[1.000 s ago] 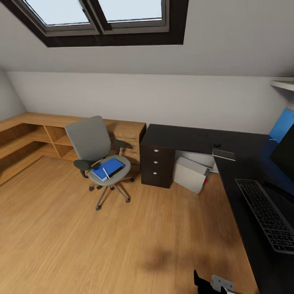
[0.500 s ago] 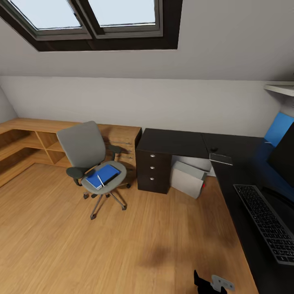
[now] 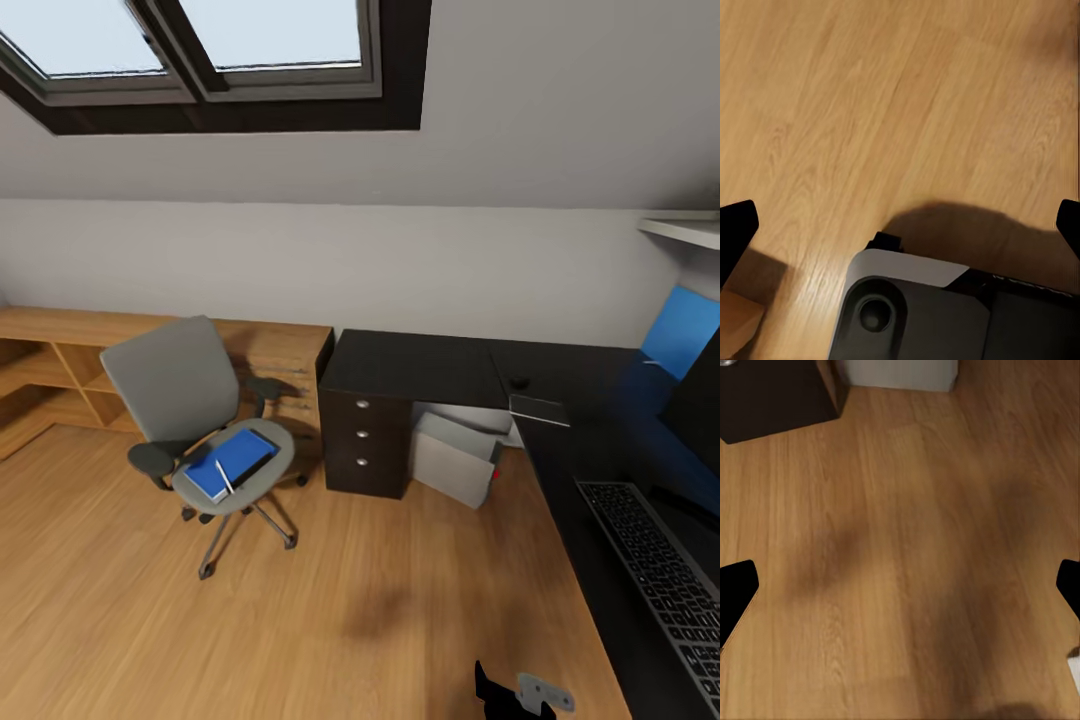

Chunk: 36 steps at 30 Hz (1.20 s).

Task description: In the bedroom, organize the workspace by keeping the computer under the desk, ensuring the monitor is on the desk, placing the keyboard on the desk next to the monitor, placing the mouse on the desk next to the keyboard, moving the folder from the swivel chair onto the desk next to the mouse, stacking the notebook on top of the folder with the pen on top of the notebook, and positioning the swivel chair next to the desk.

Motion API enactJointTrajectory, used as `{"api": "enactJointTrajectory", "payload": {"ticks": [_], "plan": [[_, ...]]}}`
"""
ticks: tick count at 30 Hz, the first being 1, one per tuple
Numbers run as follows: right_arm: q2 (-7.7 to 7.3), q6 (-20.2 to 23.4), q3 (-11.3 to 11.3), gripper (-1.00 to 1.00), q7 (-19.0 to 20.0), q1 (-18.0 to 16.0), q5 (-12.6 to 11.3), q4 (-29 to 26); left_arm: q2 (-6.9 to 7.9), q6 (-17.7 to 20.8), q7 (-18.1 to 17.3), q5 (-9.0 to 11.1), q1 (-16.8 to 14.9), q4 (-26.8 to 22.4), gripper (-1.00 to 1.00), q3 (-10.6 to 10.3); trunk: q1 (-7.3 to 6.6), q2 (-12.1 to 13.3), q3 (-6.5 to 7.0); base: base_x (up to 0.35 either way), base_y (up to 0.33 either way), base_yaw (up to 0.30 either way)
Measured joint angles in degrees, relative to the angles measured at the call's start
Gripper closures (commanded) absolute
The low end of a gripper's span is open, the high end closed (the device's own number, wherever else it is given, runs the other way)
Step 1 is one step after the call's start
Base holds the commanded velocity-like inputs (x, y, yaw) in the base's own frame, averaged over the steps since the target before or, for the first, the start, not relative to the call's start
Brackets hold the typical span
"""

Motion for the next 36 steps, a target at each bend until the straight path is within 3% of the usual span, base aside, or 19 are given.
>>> {"api": "enactJointTrajectory", "payload": {"ticks": [22,36], "plan": [[0.00,0.09,0.05,-1.00,0.00,0.00,0.00,0.00,0.00,-0.03,-0.06,0.09,0.00,0.00,-1.00,0.00,0.00,0.01,1.53,0.326,0.000,-0.059],[0.03,0.09,0.08,-1.00,0.02,0.00,0.00,0.00,-0.07,-0.03,-0.01,0.00,0.00,0.00,-1.00,-0.01,-0.40,0.80,1.92,0.051,0.000,-0.001]]}}
